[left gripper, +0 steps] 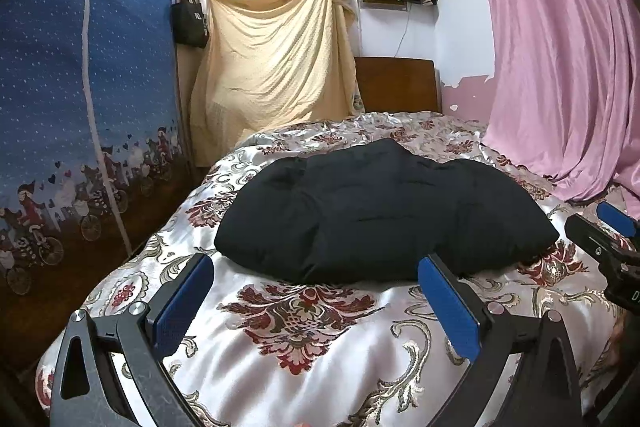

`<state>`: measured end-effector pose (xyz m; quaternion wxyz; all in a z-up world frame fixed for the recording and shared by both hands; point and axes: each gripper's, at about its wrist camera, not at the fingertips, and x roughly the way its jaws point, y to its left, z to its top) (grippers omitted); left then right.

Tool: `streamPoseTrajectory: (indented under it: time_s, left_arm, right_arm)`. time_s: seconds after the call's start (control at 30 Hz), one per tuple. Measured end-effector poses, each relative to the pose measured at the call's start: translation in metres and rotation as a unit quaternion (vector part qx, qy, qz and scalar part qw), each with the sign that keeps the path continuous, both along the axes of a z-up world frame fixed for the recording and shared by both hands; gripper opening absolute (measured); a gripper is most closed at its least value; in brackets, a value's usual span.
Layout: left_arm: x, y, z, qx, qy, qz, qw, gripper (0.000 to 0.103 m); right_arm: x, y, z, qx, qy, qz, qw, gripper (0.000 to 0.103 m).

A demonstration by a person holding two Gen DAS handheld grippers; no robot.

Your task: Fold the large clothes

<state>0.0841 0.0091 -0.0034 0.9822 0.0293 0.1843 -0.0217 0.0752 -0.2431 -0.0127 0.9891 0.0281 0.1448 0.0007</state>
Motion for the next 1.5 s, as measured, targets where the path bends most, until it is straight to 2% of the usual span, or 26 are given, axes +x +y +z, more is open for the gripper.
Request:
streamPoseTrajectory:
  time_s: [1.5]
  left_arm:
    - [-0.0031, -0.0012, 0.0007, 0.006, -0.006, -0.001, 1.0000, 0.103]
  right_arm:
    - [-0.0019, 0.0028, -0.0037, -0.001, -0.001, 0.001, 1.000, 0.100]
